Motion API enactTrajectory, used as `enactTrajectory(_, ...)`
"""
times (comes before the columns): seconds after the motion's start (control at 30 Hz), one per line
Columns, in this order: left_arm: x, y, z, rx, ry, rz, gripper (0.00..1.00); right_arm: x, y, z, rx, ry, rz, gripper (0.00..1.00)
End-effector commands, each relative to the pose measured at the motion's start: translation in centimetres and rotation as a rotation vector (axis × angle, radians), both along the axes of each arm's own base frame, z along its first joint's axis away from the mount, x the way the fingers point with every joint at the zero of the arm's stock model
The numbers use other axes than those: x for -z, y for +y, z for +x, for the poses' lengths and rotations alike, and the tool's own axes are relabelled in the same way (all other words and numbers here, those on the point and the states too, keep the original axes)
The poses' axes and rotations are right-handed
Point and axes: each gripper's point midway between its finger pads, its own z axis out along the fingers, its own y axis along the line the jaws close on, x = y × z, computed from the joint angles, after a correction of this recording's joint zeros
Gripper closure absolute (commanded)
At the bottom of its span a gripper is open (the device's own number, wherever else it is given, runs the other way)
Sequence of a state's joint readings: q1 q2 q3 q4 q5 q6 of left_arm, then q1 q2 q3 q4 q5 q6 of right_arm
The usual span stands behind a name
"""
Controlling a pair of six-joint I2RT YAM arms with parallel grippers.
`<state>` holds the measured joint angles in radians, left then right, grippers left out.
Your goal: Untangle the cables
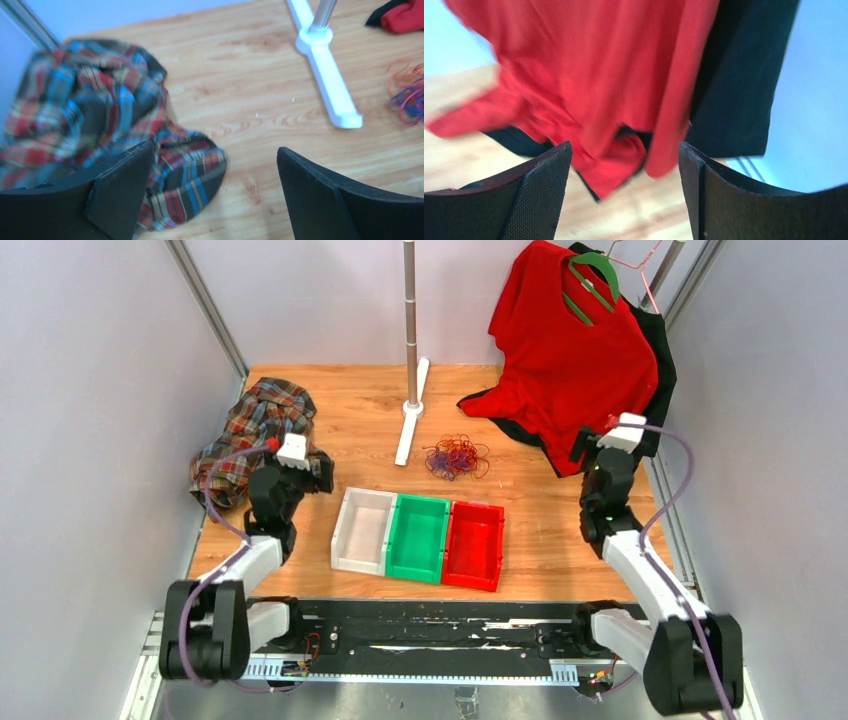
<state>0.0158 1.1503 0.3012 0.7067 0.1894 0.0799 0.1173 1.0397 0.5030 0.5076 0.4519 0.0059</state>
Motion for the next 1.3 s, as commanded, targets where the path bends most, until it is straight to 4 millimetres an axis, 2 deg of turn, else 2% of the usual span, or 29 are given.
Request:
enactTrajectory(0.0, -3.7, -1.1, -0.7, 0.099, 0.096, 0.053, 0.02, -2.8, 4.2, 0.0, -0.183, -0.049, 0.222, 0.23)
enactTrajectory(0.1, -4.5, -2.7, -1.7, 0.207, 0.228, 0.044, 0.02, -5.0, 8.0, 0.8, -0.354, -0.100, 0.446, 0.23)
enactTrajectory(0.17, -4.2, -4.0, -2.5, 0.286, 0.309, 0.015, 0.02, -5.3, 12.4, 1.7, -0.571, -0.055, 0.457, 0.23)
enactTrajectory(0.3, -3.0, -5.3, -3.4, 0.363, 0.411, -0.038, 0.02, -1.3, 18.5, 3.6, -0.617, 0.271, 0.333, 0.23)
enactTrajectory(0.43, -1.4, -5.7, -4.1, 0.390, 0.492, -0.029, 0.02, 1.9, 23.8, 5.3, -0.684, 0.392, 0.302, 0.23)
enactTrajectory(0.6, 0.7, -6.1, -5.8, 0.433, 0.578, 0.036, 0.02, 6.3, 28.0, 6.1, -0.721, 0.509, 0.302, 0.23)
enactTrajectory(0.7, 1.9, -6.1, -6.6, 0.448, 0.614, 0.078, 0.02, 8.6, 29.4, 6.2, -0.723, 0.567, 0.273, 0.23)
enactTrajectory(0.87, 3.2, -6.1, -6.7, 0.436, 0.647, 0.109, 0.02, 11.4, 30.0, 6.0, -0.700, 0.639, 0.279, 0.23)
enactTrajectory(0.97, 4.0, -6.0, -6.5, 0.410, 0.655, 0.101, 0.02, 13.3, 30.3, 5.5, -0.669, 0.692, 0.256, 0.23)
enactTrajectory(1.07, 4.8, -6.3, -6.6, 0.398, 0.655, 0.111, 0.00, 15.3, 29.6, 5.1, -0.606, 0.747, 0.217, 0.22)
enactTrajectory(1.13, 5.2, -6.5, -6.5, 0.391, 0.652, 0.134, 0.03, 16.3, 29.3, 5.0, -0.571, 0.763, 0.211, 0.23)
enactTrajectory(1.2, 5.6, -6.8, -6.6, 0.373, 0.658, 0.131, 0.07, 16.7, 29.1, 5.2, -0.546, 0.764, 0.203, 0.27)
enactTrajectory(1.27, 5.8, -7.1, -6.5, 0.363, 0.658, 0.126, 0.11, 17.7, 29.0, 5.5, -0.536, 0.780, 0.190, 0.36)
